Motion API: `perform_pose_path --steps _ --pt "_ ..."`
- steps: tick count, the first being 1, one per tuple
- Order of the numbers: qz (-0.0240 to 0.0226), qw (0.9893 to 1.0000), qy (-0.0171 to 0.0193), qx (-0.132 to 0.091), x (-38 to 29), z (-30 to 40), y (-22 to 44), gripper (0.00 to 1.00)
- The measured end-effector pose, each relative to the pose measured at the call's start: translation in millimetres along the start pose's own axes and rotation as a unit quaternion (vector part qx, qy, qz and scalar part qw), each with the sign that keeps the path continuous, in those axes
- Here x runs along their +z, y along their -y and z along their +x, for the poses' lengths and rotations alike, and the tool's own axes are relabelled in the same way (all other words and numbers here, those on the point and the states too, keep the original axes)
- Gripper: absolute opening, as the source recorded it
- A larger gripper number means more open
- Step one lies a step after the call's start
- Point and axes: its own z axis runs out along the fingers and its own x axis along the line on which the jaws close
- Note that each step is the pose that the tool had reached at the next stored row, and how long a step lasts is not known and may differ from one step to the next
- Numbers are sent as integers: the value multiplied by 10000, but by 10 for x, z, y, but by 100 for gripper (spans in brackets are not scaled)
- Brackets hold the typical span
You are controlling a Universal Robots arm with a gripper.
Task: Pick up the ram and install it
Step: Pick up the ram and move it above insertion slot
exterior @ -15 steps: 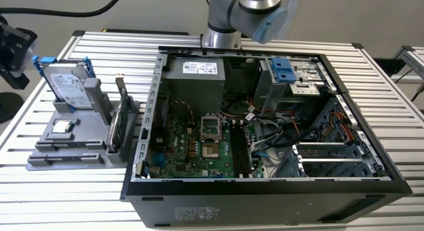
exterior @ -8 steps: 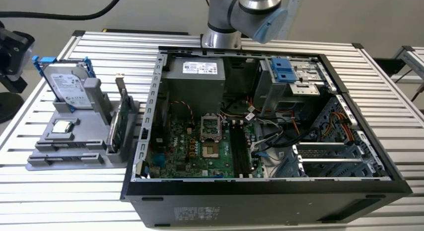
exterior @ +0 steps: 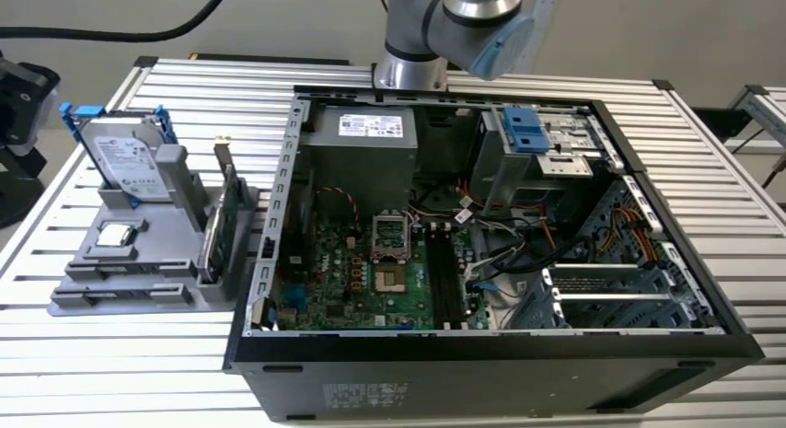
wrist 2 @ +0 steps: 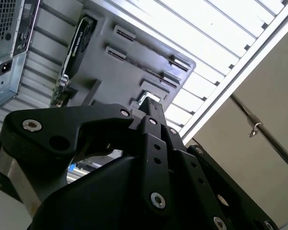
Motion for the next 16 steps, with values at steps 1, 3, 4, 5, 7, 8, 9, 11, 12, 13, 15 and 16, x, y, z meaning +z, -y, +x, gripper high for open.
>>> perform_pose_path --steps 1,3,4,5,7,8,9,11,12,13,15,16 --pt "0 10000 0 -2 0 0 5 0" --pt "0 10000 0 -6 0 0 5 0" --pt "0 10000 0 -8 0 0 6 0" --pt "0 10000 -1 -13 0 0 6 0" --pt "0 10000 -3 -15 0 0 6 0" --pt "0 10000 -4 -15 0 0 6 0" --pt "0 10000 -4 -16 0 0 6 0" --pt "0 10000 -5 -16 0 0 6 0" --pt "0 10000 -6 -17 0 0 6 0" --pt "0 10000 -6 -17 0 0 6 0" --pt "-1 10000 -6 -18 1 0 6 0" --pt "-1 10000 -7 -18 1 0 6 0"
